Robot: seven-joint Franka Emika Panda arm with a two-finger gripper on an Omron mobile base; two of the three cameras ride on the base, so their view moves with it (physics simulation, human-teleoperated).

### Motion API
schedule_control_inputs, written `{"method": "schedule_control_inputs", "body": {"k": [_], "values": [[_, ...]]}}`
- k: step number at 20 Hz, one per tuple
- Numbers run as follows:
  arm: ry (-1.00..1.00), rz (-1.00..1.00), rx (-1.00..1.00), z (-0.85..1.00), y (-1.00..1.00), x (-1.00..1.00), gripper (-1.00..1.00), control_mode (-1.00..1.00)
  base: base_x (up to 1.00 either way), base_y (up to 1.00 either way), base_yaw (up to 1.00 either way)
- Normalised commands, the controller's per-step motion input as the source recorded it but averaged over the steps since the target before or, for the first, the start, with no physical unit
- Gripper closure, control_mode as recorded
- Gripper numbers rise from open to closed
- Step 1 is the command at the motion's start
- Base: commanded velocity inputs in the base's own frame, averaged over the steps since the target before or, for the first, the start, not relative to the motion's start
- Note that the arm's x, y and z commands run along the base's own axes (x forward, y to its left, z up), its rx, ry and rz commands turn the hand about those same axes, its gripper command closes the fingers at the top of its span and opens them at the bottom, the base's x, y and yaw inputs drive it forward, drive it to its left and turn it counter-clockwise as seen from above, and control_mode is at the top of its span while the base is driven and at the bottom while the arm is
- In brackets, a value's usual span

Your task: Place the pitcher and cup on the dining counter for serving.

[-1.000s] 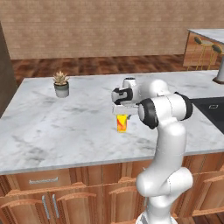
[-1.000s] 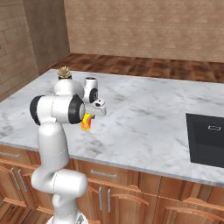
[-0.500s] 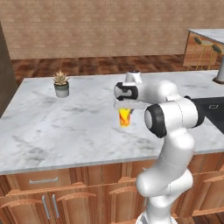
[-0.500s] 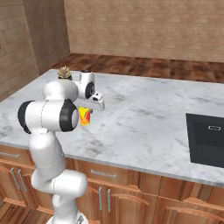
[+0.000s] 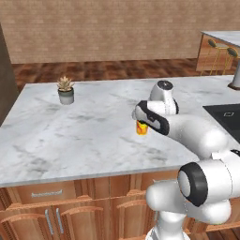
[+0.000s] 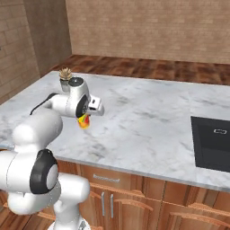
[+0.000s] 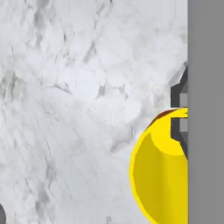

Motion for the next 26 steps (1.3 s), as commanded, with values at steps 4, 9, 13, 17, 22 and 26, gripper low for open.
{"method": "schedule_control_inputs", "body": {"k": [4,9,13,17,22,26], "values": [[-0.17,0.0,0.0,0.6,-0.07,-0.57,1.0,-1.0,0.0,0.0,0.0],[0.0,0.0,0.0,0.15,0.0,-0.07,1.0,1.0,-0.3,0.0,0.0],[0.0,0.0,0.0,0.0,0.0,0.0,1.0,1.0,-0.75,0.0,0.01],[0.0,0.0,0.0,0.0,0.0,0.0,1.0,1.0,-1.0,-0.21,-0.01],[0.0,0.0,0.0,0.0,0.0,0.0,1.0,1.0,-0.85,-0.85,-0.29],[0.0,0.0,0.0,0.0,0.0,0.0,1.0,1.0,-0.18,-1.0,-0.5]]}}
